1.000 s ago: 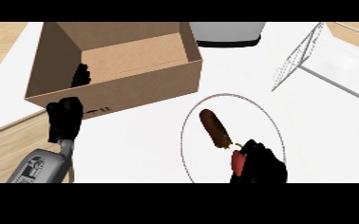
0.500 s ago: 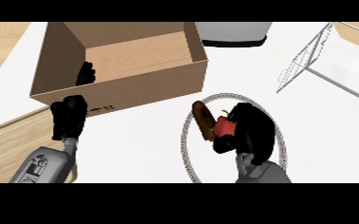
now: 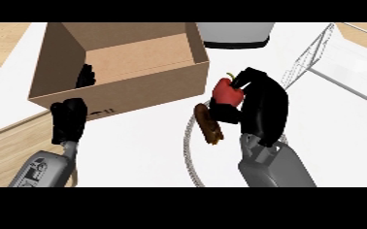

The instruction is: Pick the bell pepper from the placemat and place it in the tiered shelf

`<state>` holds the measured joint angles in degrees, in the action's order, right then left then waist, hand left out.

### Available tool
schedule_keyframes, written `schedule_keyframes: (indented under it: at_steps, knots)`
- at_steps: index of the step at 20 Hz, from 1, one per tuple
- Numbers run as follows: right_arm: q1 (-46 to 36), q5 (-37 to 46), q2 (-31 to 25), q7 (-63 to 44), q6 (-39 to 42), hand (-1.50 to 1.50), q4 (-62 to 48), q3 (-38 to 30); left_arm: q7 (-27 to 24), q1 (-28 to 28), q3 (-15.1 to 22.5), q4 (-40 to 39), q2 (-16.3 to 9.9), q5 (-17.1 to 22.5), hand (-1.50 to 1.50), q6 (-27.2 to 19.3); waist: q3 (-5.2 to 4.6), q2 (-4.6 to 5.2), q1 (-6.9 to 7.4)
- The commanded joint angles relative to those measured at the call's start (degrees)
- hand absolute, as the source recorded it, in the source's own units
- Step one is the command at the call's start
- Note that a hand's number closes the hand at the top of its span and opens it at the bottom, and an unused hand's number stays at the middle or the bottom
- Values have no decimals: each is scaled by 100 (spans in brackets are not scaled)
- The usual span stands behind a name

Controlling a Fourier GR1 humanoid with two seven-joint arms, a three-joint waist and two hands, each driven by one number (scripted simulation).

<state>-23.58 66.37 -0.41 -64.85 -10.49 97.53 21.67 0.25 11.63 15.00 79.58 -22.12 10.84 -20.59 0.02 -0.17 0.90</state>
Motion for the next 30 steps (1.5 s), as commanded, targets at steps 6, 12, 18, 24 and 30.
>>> schedule_keyframes:
  at_steps: [6, 12, 18, 24, 30]
  knots:
    - [-1138, 1236, 39, -1541, 447, 150, 414, -343, 4, 40, 482, 272, 198, -55, 0, 416, -17, -51, -160]
    - [-1557, 2002, 39, -1325, 956, 150, 489, -965, 43, -15, 402, 330, 111, -27, 0, 477, -11, -34, -179]
    - [-1995, 2534, -34, -1004, 1899, 150, 853, -1500, -24, -15, 374, 205, 168, -76, 0, 422, -12, -37, -273]
    - [-2711, 2660, -232, -562, 2220, 150, 687, -2407, 39, -30, 212, 355, -22, 69, 0, 658, -8, -10, -158]
    - [-3094, 2863, -608, -100, 2408, 150, 538, -2995, -218, -89, 268, 191, 103, -39, 0, 685, -9, 9, -153]
